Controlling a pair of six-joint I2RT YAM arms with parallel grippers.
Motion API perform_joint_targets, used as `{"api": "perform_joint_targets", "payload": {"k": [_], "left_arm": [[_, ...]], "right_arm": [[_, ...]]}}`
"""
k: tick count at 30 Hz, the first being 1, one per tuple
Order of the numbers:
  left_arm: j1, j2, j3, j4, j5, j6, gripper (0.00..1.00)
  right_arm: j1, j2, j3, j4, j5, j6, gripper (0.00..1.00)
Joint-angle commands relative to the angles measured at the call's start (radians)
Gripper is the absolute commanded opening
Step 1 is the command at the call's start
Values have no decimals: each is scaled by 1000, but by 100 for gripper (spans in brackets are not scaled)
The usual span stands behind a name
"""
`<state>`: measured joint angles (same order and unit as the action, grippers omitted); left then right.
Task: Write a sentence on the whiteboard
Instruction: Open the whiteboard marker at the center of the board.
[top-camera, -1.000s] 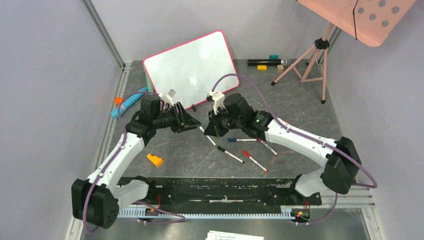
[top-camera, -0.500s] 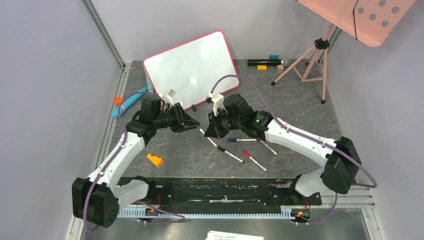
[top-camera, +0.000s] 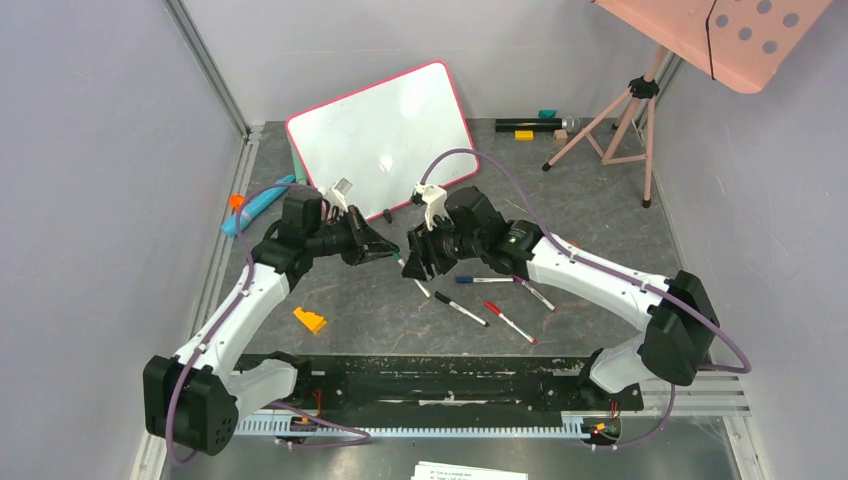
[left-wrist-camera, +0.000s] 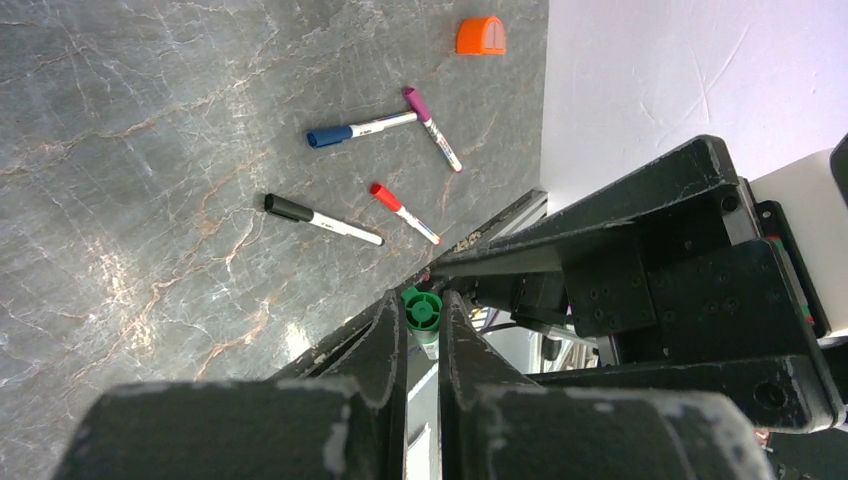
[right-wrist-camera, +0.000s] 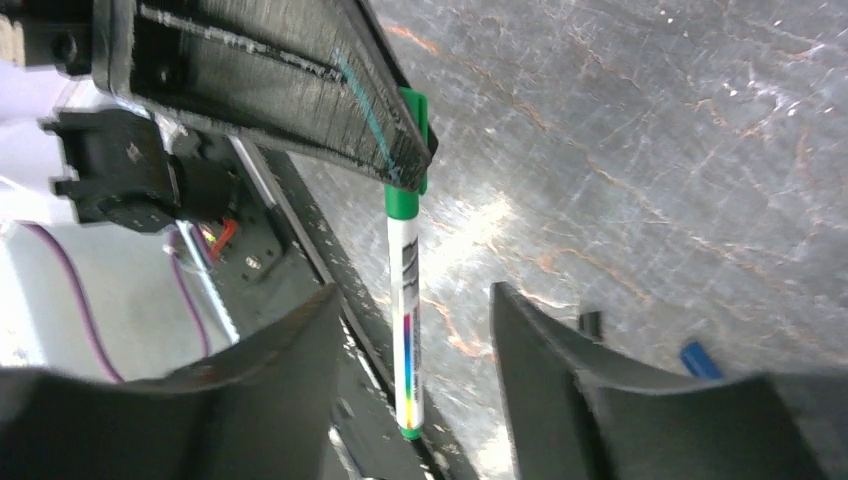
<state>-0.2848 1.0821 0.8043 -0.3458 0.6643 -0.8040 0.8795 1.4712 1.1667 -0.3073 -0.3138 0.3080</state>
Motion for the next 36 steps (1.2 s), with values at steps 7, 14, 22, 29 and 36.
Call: {"api": "perform_joint_targets", "payload": {"k": [7,14,22,29,36], "left_arm": [[11,10,142,8,18,-169,2],[29,44,132,257,94,-432,2],[50,96,228,388,52,-569,2],[50,87,206,418,41,-580,2],[50,76,192,418,60,-570,2]], "right_arm": [[-71,-191,-179,371,0,228,86],[-82,-285,-320,656,58,391,89],[-81,-332,-448,977,230,608,90],[-81,-283,-412,1026,273,712,80],[-82,-239,-343,977,261,722,65]]}}
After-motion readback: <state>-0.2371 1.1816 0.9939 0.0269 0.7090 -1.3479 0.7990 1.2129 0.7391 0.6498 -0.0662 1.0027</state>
